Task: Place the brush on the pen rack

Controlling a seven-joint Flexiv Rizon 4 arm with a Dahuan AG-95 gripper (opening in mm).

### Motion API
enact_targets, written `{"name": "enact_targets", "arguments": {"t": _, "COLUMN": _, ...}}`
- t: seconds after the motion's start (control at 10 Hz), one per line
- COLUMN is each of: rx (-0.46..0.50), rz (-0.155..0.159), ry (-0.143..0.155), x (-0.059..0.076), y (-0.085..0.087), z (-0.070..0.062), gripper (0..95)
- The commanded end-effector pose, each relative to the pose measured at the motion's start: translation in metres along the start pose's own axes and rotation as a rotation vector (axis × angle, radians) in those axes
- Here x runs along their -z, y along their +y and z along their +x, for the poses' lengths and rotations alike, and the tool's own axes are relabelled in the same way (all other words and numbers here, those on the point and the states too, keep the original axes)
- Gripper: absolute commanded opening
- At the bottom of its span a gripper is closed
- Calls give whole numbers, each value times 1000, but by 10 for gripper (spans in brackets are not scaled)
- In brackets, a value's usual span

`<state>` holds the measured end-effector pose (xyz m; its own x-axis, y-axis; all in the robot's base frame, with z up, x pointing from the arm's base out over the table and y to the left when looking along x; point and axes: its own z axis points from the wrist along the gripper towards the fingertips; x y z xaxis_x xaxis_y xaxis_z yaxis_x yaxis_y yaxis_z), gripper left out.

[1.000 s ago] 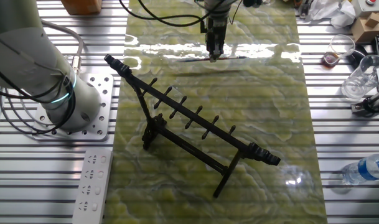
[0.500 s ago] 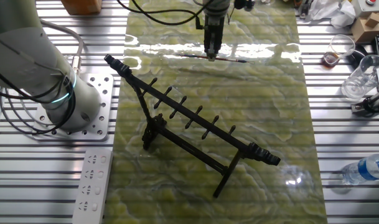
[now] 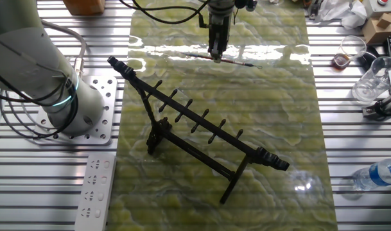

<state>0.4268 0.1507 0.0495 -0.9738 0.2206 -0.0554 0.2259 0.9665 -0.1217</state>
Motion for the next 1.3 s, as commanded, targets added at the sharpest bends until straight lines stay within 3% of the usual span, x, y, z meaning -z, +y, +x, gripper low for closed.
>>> {"name": "enact_targets", "arguments": {"t": 0.1, "rx": 318, "rz": -4, "ry": 5, "x": 1, "y": -1, "z": 1, "gripper": 0}}
{"name": "enact_targets", "arguments": {"t": 0.4, "rx": 413, "rz": -6, "ry": 3, "x": 1, "y": -1, "z": 1, "gripper": 0}}
{"name": "enact_targets", "arguments": {"t": 0.5, "rx": 390, "rz": -6, "ry": 3, "x": 1, "y": -1, "z": 0, "gripper": 0}}
{"name": "enact_targets", "arguments": {"t": 0.6, "rx": 299, "rz": -9, "ry": 5, "x": 1, "y": -1, "z": 0, "gripper": 0}}
{"name": "enact_targets", "arguments": {"t": 0.7, "rx": 287, "rz": -9, "ry": 5, "x": 1, "y": -1, "z": 0, "gripper": 0}}
{"name": "enact_targets", "arguments": {"t": 0.9, "rx": 162, "rz": -20, "ry": 7, "x": 1, "y": 0, "z": -1, "gripper": 0}}
{"name": "enact_targets", "arguments": {"t": 1.3, "rx": 32, "rz": -53, "ry": 27, "x": 2, "y": 0, "z": -1, "gripper": 0}}
